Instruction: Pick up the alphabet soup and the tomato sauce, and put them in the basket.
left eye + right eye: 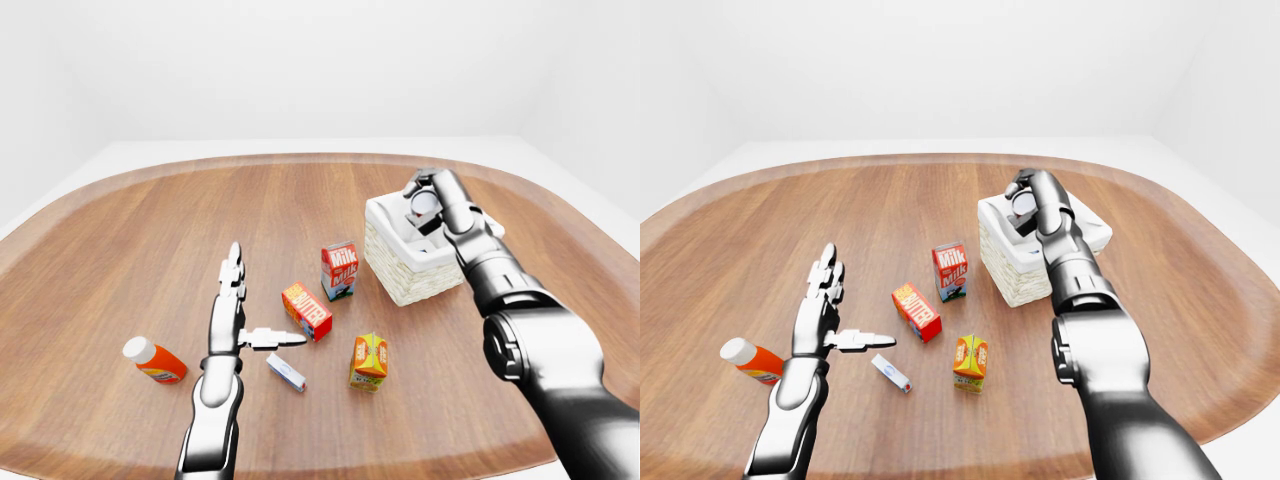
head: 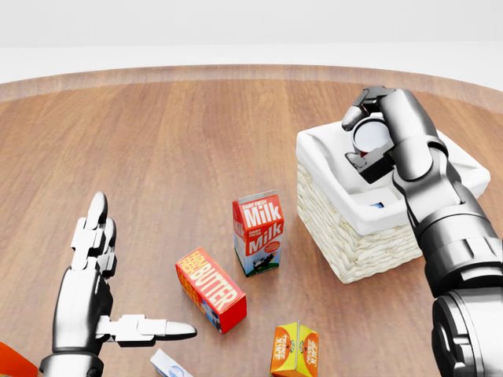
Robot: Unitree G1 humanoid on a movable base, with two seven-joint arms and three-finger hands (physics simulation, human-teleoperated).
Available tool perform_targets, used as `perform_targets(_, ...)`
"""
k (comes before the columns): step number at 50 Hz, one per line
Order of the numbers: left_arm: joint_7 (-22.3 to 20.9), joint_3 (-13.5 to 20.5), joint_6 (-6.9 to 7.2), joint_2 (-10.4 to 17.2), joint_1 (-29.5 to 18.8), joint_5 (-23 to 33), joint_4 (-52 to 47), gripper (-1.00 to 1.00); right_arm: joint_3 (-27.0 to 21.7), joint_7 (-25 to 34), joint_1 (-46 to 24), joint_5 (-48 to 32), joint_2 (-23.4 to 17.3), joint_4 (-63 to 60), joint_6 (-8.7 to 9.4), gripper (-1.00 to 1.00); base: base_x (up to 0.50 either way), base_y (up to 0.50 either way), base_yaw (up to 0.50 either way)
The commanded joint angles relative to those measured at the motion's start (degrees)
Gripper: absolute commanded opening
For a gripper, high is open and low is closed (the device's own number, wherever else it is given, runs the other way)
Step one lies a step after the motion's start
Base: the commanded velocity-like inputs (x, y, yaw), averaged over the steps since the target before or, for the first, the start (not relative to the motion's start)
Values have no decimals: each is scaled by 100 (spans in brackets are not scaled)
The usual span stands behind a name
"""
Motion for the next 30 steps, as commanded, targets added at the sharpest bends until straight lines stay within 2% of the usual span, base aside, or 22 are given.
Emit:
perform_targets(1,-52,15,0,-4,11,-109,-52,100,-99,-243,-88,-23,24,298,0,-100,0,0,0)
perform_targets(15,-71,26,0,4,6,-120,17,100,-344,-390,97,387,140,369,0,-100,0,0,0)
perform_targets(30,-71,16,0,1,5,-103,59,100,-318,-521,371,477,114,403,0,-100,0,0,0)
